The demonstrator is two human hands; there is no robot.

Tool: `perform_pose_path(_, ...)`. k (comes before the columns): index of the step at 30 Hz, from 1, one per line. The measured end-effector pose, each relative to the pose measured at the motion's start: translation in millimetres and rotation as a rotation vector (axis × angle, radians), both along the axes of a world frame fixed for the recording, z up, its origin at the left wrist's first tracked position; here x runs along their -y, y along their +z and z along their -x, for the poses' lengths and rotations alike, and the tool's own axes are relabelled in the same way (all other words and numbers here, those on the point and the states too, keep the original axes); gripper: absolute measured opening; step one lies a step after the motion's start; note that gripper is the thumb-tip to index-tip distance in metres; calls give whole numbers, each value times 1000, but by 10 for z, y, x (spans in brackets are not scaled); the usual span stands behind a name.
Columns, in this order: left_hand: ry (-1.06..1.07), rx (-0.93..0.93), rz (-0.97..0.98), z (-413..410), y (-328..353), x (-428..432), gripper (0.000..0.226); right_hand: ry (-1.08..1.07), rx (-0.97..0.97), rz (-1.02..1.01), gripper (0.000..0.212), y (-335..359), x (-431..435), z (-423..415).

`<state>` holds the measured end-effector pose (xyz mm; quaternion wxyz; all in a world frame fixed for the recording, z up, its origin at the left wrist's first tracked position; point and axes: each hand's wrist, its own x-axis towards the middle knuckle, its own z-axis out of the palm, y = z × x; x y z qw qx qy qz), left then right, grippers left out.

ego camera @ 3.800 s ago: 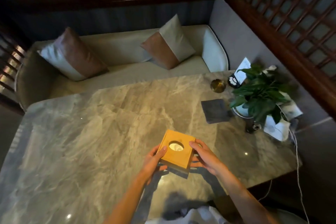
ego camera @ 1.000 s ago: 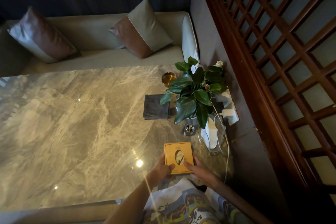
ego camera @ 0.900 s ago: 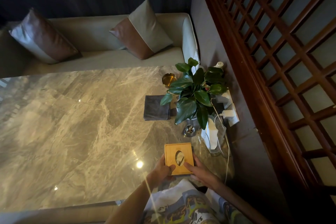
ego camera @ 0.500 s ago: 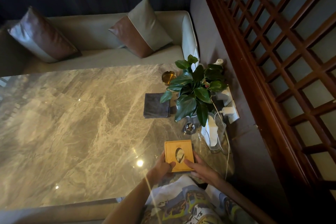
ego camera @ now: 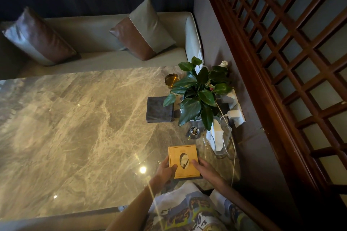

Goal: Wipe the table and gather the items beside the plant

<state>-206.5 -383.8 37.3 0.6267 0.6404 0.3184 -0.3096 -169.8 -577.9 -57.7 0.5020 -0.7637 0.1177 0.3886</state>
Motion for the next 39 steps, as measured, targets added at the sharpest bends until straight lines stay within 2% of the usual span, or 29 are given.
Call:
perform_pose_path(3,-8,18,-2,-13,34,1,45,-2,4,-6,34,-1,-9,-13)
perform_pose_path(9,-33,29,6,-16,35,-11,47,-4,8,18,55,-170,18,-15)
perform_pose_path(14,-19,-10,22,-10,76,-33,48,-9,-5,36,40,-125,-3,-1)
perform_pose_path(18,0,-29,35,-13,45,-51,47,-15,9,45,51,-199,8,4)
perform_pose_path(24,16,-65,34,-20,-11,-57,49,-20,18,49,36,-133,-7,17)
perform_pose_path(28,30,-61,53,-24,51,-42,47,-27,14,33,51,-326,32,25)
perform_pose_path(35,75,-75,88,-7,-46,-97,47,-60,-6,27,68,-209,21,4)
perform_pose_path(39,93,-43,71,-22,-53,-168,35,-118,87,191,53,225,-56,-23)
